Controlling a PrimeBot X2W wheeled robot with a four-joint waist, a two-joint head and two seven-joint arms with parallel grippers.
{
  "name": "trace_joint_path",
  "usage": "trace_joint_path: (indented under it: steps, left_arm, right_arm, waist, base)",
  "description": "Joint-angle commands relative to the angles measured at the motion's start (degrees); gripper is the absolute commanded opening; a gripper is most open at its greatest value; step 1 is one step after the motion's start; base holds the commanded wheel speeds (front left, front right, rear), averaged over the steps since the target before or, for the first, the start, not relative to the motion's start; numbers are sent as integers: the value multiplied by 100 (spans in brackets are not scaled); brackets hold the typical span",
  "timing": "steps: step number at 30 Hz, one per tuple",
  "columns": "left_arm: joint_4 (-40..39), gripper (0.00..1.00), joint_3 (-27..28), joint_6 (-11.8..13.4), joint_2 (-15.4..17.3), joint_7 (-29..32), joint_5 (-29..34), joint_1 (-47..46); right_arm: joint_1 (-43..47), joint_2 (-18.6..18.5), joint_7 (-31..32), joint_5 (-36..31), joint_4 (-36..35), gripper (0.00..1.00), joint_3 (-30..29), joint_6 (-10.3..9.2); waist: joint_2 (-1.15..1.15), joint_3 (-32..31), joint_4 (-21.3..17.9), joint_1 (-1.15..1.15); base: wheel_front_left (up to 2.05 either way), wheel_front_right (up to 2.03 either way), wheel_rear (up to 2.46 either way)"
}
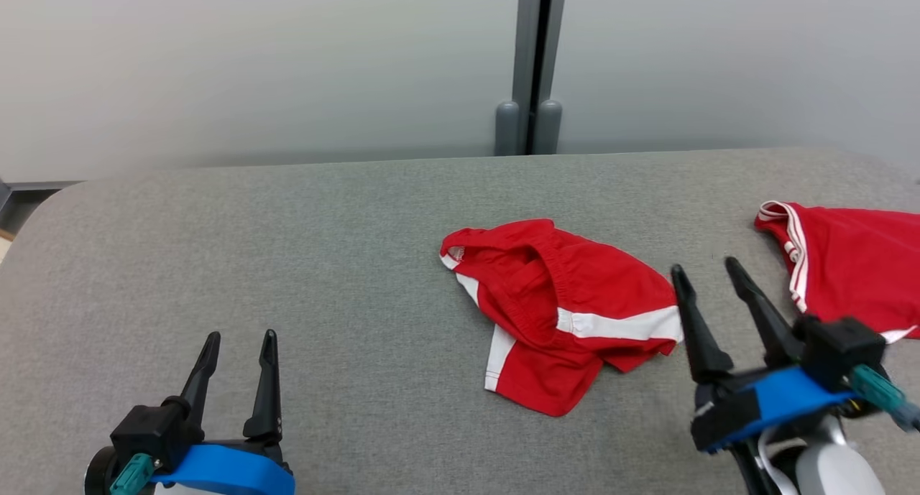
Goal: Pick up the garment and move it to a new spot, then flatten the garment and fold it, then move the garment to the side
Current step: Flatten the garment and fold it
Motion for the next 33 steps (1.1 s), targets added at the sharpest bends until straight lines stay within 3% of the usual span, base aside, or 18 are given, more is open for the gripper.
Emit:
trace_joint_path:
  steps: [1,7,18,27,33]
  left_arm:
    - [16,100,32,4,34,-24,-29,45]
    - [74,100,85,19,51,-53,-80,130]
    - [91,100,-45,-16,-22,1,-101,60]
    - [711,100,-1105,-907,-666,866,-249,-950]
    - [1445,100,-1641,-1186,-1112,1268,-688,-1797]
  right_arm:
    - [210,-7,-49,-53,-150,100,-105,3]
    - [773,33,28,-168,-537,100,-460,3]
    - [875,51,95,-218,-536,100,-373,3]
    - [667,51,121,-128,-478,100,-196,3]
    - [556,52,50,-63,-415,100,-134,3]
  waist:
    - [0,-18,-83,0]
    - [0,-68,-275,0]
    - [0,-50,-430,0]
    - [0,192,-613,0]
    - [0,418,-858,0]
  base:
    - [0,0,0]
    - [0,0,0]
    - [0,0,0]
    - [0,0,0]
    - [0,0,0]
